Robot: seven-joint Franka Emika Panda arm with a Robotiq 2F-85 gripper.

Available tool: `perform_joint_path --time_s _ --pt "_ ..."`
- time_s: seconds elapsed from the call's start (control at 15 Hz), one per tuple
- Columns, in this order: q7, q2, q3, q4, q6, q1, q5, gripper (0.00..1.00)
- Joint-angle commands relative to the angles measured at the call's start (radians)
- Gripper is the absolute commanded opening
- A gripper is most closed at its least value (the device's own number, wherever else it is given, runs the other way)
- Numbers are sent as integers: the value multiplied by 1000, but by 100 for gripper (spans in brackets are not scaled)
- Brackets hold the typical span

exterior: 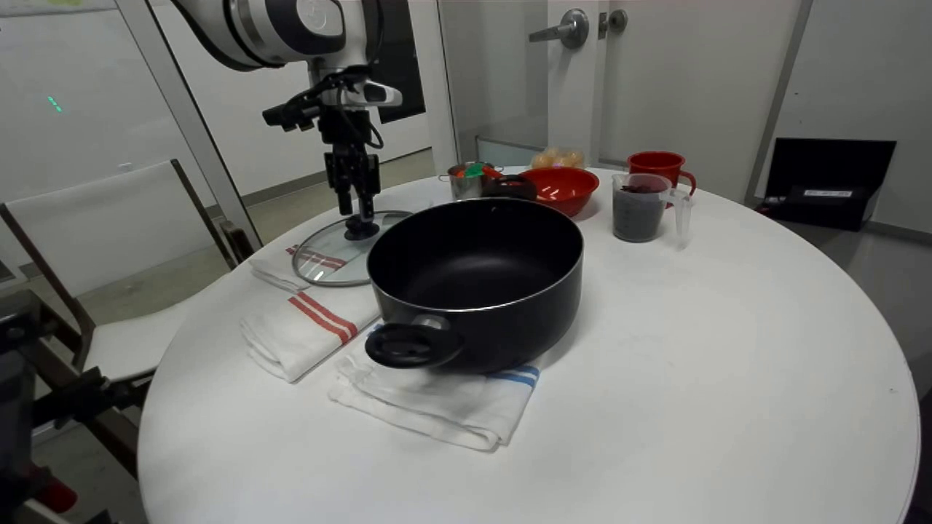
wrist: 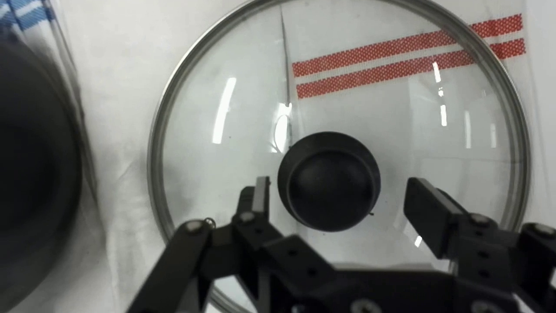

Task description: Remove the lid from the pot

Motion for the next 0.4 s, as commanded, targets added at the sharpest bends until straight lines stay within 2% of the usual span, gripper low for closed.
perform_joint_path --time_s 0.0,0.33 --pt "6 -71 -17 -48 -9 18 -20 100" --pt "-9 -210 4 -153 -16 1 -2 100"
